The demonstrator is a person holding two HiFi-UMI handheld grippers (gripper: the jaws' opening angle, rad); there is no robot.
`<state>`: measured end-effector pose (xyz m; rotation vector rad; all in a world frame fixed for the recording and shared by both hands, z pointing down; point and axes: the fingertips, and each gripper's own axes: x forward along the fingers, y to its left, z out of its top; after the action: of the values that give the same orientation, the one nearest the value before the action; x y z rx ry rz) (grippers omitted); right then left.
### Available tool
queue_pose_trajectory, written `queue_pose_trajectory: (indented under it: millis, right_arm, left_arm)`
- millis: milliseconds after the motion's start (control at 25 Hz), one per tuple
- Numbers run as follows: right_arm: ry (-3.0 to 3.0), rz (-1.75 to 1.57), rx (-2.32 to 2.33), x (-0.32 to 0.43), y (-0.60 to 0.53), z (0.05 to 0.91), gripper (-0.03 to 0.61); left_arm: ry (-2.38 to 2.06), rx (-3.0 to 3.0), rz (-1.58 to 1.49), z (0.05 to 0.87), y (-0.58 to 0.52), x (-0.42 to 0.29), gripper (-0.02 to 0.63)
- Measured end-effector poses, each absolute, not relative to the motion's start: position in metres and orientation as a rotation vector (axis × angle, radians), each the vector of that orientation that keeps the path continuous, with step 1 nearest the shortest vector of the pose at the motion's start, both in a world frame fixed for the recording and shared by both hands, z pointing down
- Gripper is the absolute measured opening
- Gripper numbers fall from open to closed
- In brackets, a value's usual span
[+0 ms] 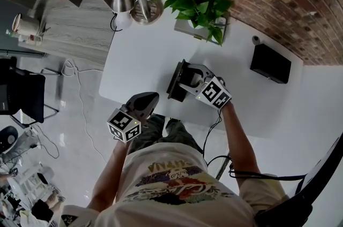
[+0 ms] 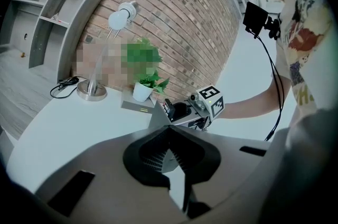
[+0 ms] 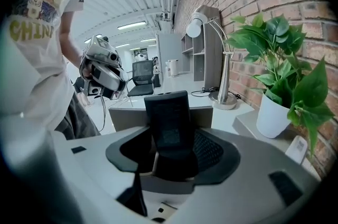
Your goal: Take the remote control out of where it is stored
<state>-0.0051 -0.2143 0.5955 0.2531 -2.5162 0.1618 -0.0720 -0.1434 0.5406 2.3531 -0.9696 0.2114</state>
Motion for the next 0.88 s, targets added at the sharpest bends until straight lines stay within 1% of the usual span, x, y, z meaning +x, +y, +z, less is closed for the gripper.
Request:
queue_pose_trajectory:
  millis: [200,880]
  right_arm:
    - [-2.518,0.215,0.247,-0.0016,-0.2136,0.5981,0.249]
    - [-2.564,0.132,0.292,-0.0020,-0.2128,0.5957,0.239]
  left_arm:
    - [-0.964,2.352,0.215,0.5414,-0.1433,-0.0696,0.003]
    - [-0.974,2.349,0.216,0.5391,-0.1381,-0.0685,0.003]
